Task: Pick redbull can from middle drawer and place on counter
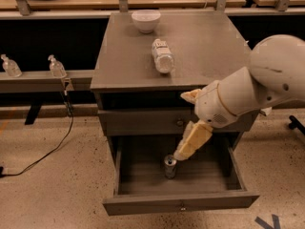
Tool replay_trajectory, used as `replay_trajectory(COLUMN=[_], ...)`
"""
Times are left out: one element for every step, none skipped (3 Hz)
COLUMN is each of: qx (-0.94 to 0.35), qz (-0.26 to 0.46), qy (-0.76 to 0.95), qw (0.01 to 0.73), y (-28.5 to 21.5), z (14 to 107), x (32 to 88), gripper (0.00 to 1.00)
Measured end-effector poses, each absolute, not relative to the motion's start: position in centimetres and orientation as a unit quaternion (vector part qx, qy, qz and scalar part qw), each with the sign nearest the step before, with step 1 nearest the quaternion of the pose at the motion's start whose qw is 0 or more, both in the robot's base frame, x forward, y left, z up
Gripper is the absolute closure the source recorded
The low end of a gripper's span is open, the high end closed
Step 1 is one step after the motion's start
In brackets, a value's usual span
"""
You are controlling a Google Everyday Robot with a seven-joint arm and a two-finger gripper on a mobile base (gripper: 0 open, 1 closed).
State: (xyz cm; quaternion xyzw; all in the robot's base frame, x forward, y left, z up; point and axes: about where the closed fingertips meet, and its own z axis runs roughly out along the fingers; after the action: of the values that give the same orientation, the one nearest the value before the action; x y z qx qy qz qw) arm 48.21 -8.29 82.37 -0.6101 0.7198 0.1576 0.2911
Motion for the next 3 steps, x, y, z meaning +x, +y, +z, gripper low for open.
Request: replay_trajectory(qx=[-0.604, -0.605, -0.598], qz=[0.141, 0.143, 0.146], qy=[0.722, 0.722, 0.716], qw=[0.308, 0.305, 0.330], y=[-8.4, -8.4, -8.4], z=[83.3, 83.2, 81.7], x=[49.2, 49.1, 49.8], gripper=[0.00, 0.00, 0.00])
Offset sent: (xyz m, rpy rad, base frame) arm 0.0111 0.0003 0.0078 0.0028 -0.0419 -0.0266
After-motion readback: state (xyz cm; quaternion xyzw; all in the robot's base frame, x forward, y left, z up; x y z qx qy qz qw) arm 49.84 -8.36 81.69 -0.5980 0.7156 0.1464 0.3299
